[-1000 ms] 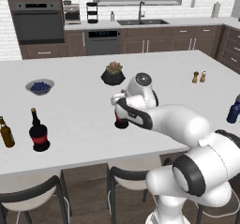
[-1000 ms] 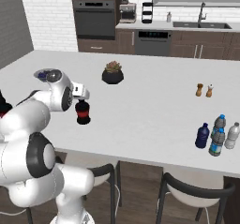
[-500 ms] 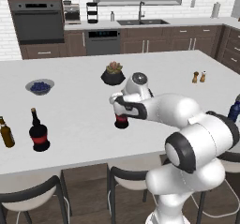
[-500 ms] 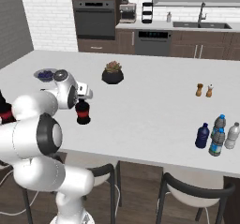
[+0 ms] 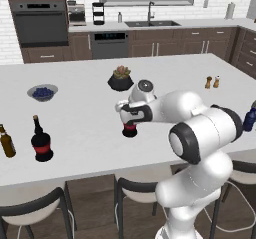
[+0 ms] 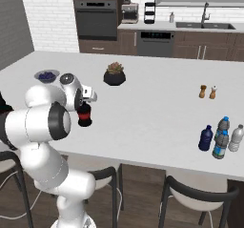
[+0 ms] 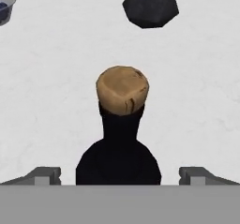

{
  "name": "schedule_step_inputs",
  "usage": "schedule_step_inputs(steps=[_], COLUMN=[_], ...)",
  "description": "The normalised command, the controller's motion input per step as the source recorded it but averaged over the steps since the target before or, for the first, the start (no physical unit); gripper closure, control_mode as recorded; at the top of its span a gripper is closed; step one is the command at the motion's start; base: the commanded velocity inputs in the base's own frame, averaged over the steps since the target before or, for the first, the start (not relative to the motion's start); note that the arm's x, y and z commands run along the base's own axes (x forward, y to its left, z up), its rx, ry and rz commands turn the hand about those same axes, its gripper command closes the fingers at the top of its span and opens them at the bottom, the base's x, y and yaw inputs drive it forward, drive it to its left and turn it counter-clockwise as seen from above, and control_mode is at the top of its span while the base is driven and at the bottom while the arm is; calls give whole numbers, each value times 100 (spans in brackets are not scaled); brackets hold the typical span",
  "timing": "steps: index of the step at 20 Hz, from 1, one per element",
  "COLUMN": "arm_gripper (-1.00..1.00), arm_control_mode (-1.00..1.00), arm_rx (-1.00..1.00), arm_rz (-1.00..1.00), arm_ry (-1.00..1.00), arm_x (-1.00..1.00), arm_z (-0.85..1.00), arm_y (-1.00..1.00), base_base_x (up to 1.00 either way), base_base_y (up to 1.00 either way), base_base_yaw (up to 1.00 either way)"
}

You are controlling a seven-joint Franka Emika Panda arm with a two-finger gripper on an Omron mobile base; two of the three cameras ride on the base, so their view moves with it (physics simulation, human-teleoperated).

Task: Move the plastic bottles in the middle to the plastics group, and the glass bottles in the middle to the glass group.

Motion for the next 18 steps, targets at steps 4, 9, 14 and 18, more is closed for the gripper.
schedule_step_inputs(steps=[4, 9, 14, 18], arm_gripper=[-100, -100, -100, 100], arm_control_mode=[-100, -100, -100, -100], arm_rx=[0, 0, 0, 0], arm_rz=[0, 0, 0, 0], arm_ry=[0, 0, 0, -2], arm_x=[31, 18, 8, 1], arm_z=[-14, -8, -10, -7], arm_y=[0, 0, 2, 2], base_base_x=[0, 0, 0, 0], base_base_y=[0, 0, 0, 0], base_base_yaw=[0, 0, 0, 0])
